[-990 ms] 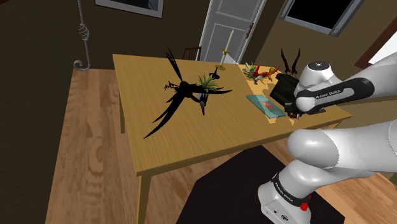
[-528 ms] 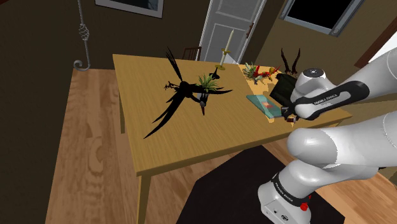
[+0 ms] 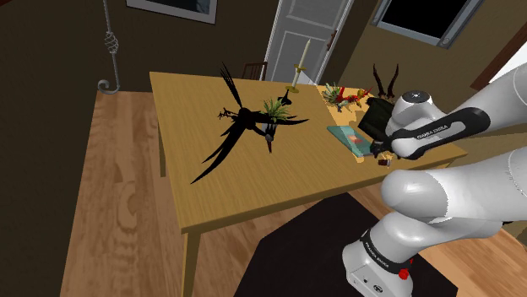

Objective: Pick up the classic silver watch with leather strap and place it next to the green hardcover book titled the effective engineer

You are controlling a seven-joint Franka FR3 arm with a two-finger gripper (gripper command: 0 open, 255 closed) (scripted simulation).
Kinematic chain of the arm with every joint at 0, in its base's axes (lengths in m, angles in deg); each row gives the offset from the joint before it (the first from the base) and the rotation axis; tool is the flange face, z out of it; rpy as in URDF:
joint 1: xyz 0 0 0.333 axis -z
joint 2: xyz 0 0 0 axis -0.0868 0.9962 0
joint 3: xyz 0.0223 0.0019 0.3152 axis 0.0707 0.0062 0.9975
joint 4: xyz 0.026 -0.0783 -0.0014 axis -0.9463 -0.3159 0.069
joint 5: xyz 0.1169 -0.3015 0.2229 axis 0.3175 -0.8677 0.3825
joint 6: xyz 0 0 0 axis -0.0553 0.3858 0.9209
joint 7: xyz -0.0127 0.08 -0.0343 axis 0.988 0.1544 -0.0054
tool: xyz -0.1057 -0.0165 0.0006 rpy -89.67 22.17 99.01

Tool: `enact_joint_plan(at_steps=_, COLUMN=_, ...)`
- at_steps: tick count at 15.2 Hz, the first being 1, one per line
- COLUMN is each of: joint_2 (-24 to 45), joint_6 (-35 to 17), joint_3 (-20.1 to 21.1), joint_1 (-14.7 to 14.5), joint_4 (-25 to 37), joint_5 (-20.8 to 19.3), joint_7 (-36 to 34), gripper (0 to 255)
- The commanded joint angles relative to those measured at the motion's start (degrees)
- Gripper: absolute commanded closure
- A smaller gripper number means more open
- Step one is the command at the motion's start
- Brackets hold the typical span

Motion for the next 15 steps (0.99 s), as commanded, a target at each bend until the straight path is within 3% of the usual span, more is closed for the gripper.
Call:
enact_joint_plan(at_steps=1, joint_2=0.0, joint_6=0.0, joint_3=0.0, joint_1=0.0, joint_4=0.0, joint_5=0.0, joint_7=0.0, gripper=0)
enact_joint_plan(at_steps=3, joint_2=0.0, joint_6=0.0, joint_3=0.0, joint_1=0.0, joint_4=0.0, joint_5=0.0, joint_7=0.0, gripper=0)
enact_joint_plan(at_steps=7, joint_2=-11.3, joint_6=10.6, joint_3=0.2, joint_1=-6.2, joint_4=-1.3, joint_5=9.9, joint_7=6.7, gripper=0)
enact_joint_plan(at_steps=15, joint_2=-11.3, joint_6=10.6, joint_3=0.2, joint_1=-6.2, joint_4=-1.3, joint_5=9.8, joint_7=6.7, gripper=0)
